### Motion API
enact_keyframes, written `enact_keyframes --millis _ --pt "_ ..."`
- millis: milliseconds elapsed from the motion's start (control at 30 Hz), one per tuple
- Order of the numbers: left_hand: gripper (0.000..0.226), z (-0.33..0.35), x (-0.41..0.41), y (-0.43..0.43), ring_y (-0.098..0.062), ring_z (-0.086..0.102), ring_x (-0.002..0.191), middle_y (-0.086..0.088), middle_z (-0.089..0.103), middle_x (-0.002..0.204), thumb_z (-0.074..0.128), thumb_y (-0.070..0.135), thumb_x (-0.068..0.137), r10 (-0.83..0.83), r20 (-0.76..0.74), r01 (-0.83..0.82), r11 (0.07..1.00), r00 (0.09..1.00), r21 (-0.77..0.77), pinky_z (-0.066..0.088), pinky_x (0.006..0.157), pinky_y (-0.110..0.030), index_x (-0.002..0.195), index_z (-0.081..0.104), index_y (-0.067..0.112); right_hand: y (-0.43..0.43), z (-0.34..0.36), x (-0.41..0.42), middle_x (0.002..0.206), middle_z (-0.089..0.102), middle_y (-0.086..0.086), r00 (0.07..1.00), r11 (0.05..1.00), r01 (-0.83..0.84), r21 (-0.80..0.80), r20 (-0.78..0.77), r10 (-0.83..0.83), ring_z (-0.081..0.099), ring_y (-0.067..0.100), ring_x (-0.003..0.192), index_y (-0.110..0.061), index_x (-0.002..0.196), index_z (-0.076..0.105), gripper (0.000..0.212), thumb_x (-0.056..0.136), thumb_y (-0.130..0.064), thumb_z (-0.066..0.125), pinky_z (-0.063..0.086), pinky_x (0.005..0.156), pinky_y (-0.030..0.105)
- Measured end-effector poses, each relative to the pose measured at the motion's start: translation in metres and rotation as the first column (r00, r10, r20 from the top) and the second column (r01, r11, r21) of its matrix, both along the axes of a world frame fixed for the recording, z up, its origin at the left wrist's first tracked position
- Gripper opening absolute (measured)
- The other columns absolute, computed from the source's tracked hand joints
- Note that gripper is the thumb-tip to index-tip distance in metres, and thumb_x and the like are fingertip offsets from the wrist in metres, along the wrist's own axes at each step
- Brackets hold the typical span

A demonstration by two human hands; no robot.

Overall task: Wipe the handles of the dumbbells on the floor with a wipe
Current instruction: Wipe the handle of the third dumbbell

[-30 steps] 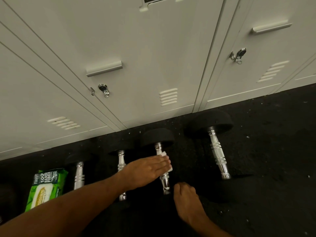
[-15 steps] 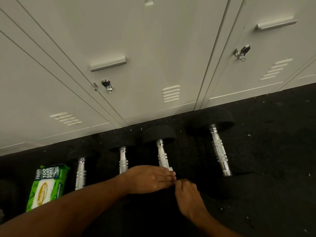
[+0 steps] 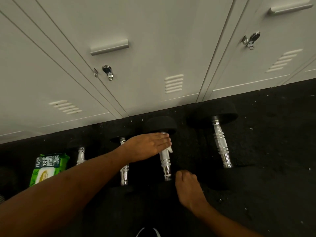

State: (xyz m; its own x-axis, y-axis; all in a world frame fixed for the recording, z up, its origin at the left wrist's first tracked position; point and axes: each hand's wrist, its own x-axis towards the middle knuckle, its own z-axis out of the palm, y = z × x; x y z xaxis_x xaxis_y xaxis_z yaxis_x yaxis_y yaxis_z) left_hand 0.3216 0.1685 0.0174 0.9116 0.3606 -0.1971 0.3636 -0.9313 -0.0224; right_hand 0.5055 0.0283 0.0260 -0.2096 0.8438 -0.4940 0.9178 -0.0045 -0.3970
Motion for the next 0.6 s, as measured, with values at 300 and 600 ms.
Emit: enact_keyframes --millis 300,600 --pt "0.069 -0.008 -0.001 -0.058 -0.019 0.034 0.142 -0.006 0.043 0.15 0.068 0.004 0.081 0.144 0.125 -0.129 0.984 0.982 -0.125 0.031 0.115 -0.034 0.145 0.043 0.013 0.001 -0.009 -0.002 0.075 0.066 0.013 1.0 0.997 -0.013 0.079 0.017 0.012 0.063 0.026 0.061 -0.008 0.074 0.062 0.01 0.068 -0.008 0.071 0.051 0.052 0.032" --pt "0.056 -0.008 -0.001 -0.074 -0.017 0.033 0.142 -0.004 0.045 0.149 0.063 0.013 0.089 -0.067 0.122 0.087 0.982 0.99 -0.166 0.026 0.117 -0.034 0.142 0.046 0.013 0.001 -0.009 0.0 0.126 0.054 0.013 0.999 0.999 -0.046 0.012 -0.001 0.046 0.054 0.026 0.11 -0.007 0.127 0.049 0.034 0.1 -0.017 0.03 0.044 0.093 0.033"
